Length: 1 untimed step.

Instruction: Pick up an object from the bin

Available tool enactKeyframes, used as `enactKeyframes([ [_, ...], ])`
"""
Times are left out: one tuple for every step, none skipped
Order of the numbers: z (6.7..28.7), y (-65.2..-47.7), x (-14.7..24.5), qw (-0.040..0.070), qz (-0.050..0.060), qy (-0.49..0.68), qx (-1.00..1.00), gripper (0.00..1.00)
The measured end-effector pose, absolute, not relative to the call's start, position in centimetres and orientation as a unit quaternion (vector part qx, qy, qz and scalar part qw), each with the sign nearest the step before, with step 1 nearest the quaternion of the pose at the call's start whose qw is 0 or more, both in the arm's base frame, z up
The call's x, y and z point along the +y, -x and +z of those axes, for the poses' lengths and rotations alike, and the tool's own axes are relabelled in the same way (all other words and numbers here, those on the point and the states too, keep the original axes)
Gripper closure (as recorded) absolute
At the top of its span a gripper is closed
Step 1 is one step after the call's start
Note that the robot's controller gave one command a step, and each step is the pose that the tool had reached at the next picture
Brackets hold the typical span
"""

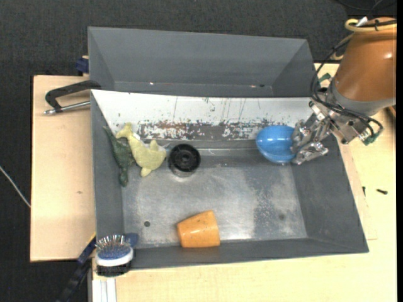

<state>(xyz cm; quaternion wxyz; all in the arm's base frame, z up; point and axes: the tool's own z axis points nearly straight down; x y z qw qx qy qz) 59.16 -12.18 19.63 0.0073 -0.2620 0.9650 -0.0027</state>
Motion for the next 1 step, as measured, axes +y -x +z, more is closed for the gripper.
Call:
enactKeyframes([
  [24.71, -59.0, -12.67, 0.007, -0.002, 0.25, 0.968, 1.0],
])
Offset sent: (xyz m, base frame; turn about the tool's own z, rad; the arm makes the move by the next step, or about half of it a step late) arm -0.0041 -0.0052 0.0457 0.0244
